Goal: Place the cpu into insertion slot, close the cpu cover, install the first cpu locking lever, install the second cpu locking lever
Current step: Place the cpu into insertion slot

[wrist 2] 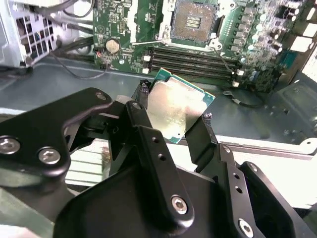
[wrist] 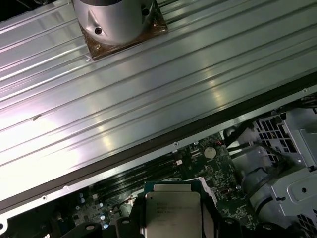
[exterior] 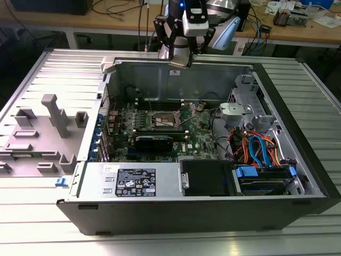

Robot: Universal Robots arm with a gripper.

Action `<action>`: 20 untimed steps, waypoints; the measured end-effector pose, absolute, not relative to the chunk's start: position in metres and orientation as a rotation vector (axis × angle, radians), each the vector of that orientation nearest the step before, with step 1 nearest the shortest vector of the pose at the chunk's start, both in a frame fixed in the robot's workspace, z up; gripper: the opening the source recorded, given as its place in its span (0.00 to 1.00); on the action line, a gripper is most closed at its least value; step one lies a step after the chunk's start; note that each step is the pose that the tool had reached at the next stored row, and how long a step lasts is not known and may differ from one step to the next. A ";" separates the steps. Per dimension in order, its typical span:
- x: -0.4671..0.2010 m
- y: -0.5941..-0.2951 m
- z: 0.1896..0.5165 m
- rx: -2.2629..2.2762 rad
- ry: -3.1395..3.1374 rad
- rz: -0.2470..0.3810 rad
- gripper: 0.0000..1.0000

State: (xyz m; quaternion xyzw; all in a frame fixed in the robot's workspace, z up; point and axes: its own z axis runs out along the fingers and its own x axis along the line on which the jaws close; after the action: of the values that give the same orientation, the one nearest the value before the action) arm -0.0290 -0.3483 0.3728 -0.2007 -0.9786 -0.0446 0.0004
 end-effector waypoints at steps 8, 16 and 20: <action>-0.029 -0.348 0.372 -0.666 -3.067 -0.140 0.55; -0.029 -0.348 0.372 -0.666 -3.067 -0.140 0.55; -0.029 -0.348 0.372 -0.680 -3.065 -0.140 0.55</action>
State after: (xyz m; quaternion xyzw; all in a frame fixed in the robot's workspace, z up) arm -0.0290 -0.3483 0.3722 -0.2165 -0.9753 -0.0446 -0.0004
